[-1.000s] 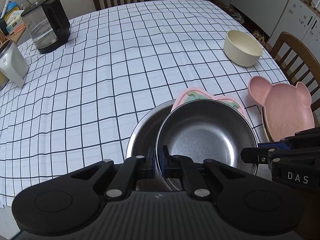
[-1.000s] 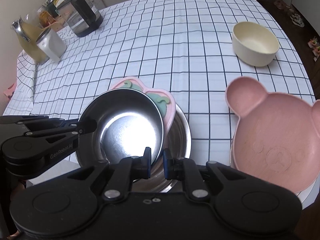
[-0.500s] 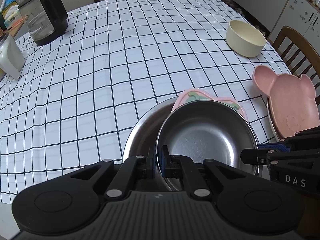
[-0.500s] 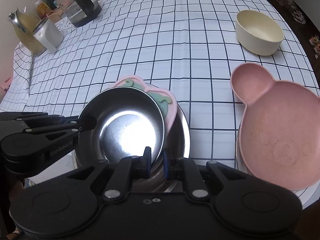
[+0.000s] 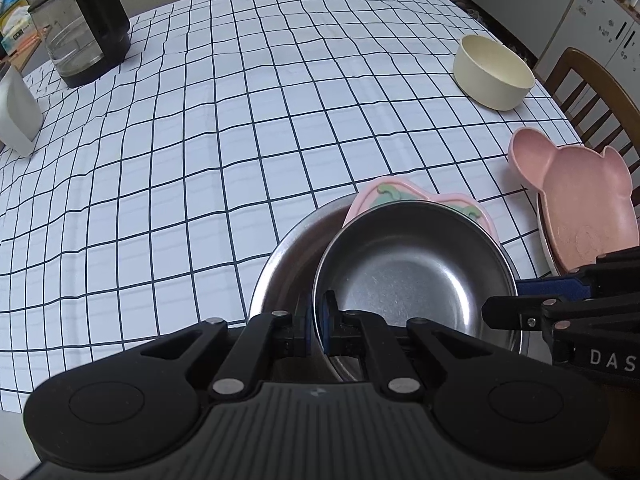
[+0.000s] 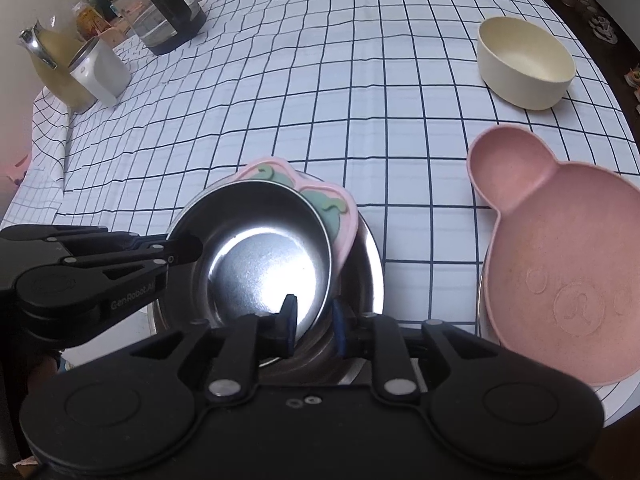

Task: Organize plates and bowls
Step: 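Open both grippers and pull them back from the pot, then reach both grippers to the cream bowl and close on its rim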

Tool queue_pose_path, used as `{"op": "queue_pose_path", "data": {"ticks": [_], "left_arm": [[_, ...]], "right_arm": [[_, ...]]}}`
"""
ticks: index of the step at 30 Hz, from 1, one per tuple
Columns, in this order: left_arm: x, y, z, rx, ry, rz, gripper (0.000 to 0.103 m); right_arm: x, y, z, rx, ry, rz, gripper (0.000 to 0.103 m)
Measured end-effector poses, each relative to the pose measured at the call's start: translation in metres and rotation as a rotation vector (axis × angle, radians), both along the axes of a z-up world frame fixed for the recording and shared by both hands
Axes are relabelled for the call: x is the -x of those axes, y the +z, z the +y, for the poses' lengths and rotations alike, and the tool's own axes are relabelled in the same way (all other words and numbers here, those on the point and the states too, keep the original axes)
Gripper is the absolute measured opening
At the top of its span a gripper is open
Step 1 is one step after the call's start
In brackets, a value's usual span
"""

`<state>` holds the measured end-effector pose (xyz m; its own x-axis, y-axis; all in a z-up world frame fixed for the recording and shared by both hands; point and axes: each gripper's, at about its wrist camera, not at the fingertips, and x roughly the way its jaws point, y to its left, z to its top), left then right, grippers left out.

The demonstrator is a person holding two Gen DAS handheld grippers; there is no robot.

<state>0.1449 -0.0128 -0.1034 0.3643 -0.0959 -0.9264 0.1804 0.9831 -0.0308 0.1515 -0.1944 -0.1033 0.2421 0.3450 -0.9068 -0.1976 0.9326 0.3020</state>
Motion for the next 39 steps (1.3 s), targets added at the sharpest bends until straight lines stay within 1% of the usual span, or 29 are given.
{"op": "queue_pose_path", "data": {"ticks": [8,10,14,18,19,23,24,26,27,28,29,30,31,35,36,37,39], "left_arm": [[0.001,0.011,0.003,0.000,-0.021,-0.005,0.008],[0.000,0.016,0.004,0.002,-0.025,-0.013,0.008],[-0.005,0.031,0.000,0.001,-0.046,-0.048,0.008],[-0.016,0.048,-0.009,0.026,-0.059,-0.086,0.008],[-0.020,0.051,-0.012,0.034,-0.060,-0.096,0.008],[-0.038,0.062,-0.027,0.057,-0.071,-0.123,0.010],[-0.043,0.063,-0.032,0.061,-0.075,-0.127,0.013],[-0.053,0.067,-0.042,0.066,-0.083,-0.138,0.023],[-0.057,0.069,-0.047,0.071,-0.086,-0.148,0.032],[-0.062,0.071,-0.052,0.076,-0.088,-0.158,0.044],[-0.066,0.073,-0.056,0.081,-0.087,-0.168,0.052],[-0.072,0.076,-0.062,0.086,-0.085,-0.184,0.063],[-0.077,0.078,-0.067,0.088,-0.085,-0.196,0.066],[-0.103,0.080,-0.091,0.093,-0.092,-0.202,0.066],[-0.110,0.080,-0.097,0.095,-0.094,-0.203,0.067],[-0.117,0.080,-0.104,0.094,-0.095,-0.206,0.071],[-0.130,0.079,-0.116,0.091,-0.092,-0.217,0.075]], "right_arm": [[-0.003,0.014,-0.011,-0.028,0.008,-0.017,0.032],[-0.006,0.019,-0.014,-0.035,0.010,-0.023,0.037],[-0.011,0.029,-0.023,-0.053,0.010,-0.043,0.042],[-0.020,0.039,-0.037,-0.055,0.004,-0.073,0.046],[-0.023,0.042,-0.042,-0.055,-0.001,-0.081,0.049],[-0.039,0.051,-0.065,-0.043,-0.032,-0.123,0.055],[-0.044,0.053,-0.072,-0.041,-0.045,-0.129,0.056],[-0.054,0.056,-0.086,-0.039,-0.068,-0.141,0.058],[-0.059,0.058,-0.093,-0.036,-0.082,-0.149,0.059],[-0.064,0.060,-0.100,-0.034,-0.092,-0.156,0.063],[-0.069,0.061,-0.106,-0.033,-0.101,-0.163,0.065],[-0.074,0.062,-0.112,-0.030,-0.112,-0.172,0.066],[-0.079,0.063,-0.119,-0.025,-0.122,-0.177,0.066],[-0.100,0.063,-0.141,-0.016,-0.158,-0.186,0.069],[-0.106,0.063,-0.147,-0.010,-0.166,-0.191,0.072],[-0.111,0.062,-0.152,-0.003,-0.173,-0.196,0.074],[-0.122,0.061,-0.161,0.011,-0.187,-0.204,0.079]]}}
